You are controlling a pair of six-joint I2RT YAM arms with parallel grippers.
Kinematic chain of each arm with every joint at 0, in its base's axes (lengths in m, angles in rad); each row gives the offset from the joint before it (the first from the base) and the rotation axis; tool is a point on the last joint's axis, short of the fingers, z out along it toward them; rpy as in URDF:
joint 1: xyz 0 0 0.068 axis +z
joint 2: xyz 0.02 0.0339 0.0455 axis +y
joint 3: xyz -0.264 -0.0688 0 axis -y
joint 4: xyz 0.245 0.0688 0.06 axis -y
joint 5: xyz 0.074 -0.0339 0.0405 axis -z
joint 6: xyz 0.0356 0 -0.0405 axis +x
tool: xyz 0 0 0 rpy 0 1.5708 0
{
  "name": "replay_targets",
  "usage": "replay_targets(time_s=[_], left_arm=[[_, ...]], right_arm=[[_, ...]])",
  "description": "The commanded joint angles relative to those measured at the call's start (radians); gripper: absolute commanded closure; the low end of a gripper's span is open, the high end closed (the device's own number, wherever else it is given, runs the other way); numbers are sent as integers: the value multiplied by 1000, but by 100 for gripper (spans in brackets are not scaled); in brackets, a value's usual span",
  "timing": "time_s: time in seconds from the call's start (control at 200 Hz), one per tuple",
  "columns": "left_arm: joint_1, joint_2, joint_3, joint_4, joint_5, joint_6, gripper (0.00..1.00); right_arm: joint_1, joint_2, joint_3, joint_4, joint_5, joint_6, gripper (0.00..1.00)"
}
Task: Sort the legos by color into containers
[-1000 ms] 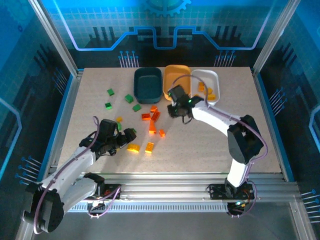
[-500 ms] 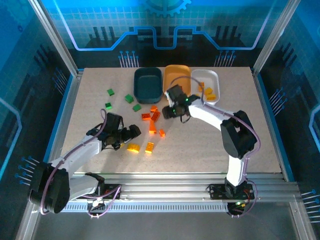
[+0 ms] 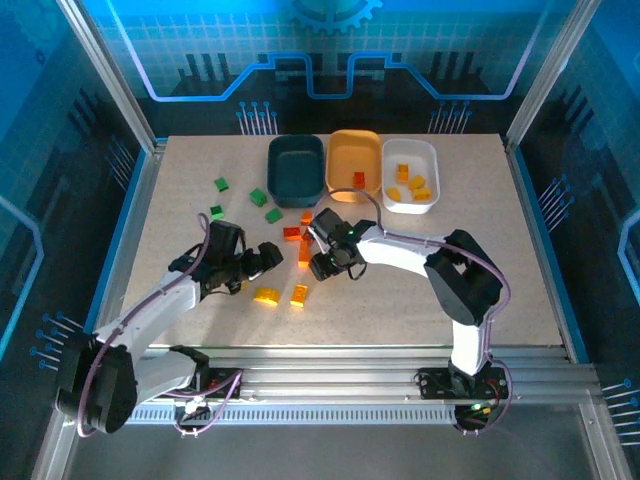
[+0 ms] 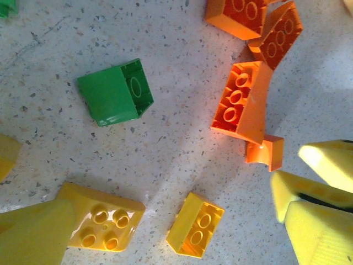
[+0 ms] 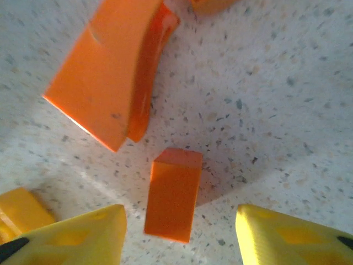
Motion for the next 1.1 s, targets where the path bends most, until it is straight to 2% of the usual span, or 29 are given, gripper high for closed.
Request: replay_targets(time_s=[0.0,0.305,0.495,0.715,0.88,1.096], left_arm=[[6,-47,-20,-41,4,12,1],[6,-32,9,-50,-3,18,1],[6,34,47,-24,14,26,1],[4,108,68,60,82,2,1],[-37,187,64,156,179,-57,2],[-88,228,138,97,200,-10,2]], right_arm=[[8,41,36,5,-3,10,49],[8,41,10,36,49,40,70],[18,-10,-20,63,85,88,78],[-12,-105,-7,-6,172,88,78],[-109,-144,47,-63,175,72,78],[-247,-76,187,-118,160,49,78]])
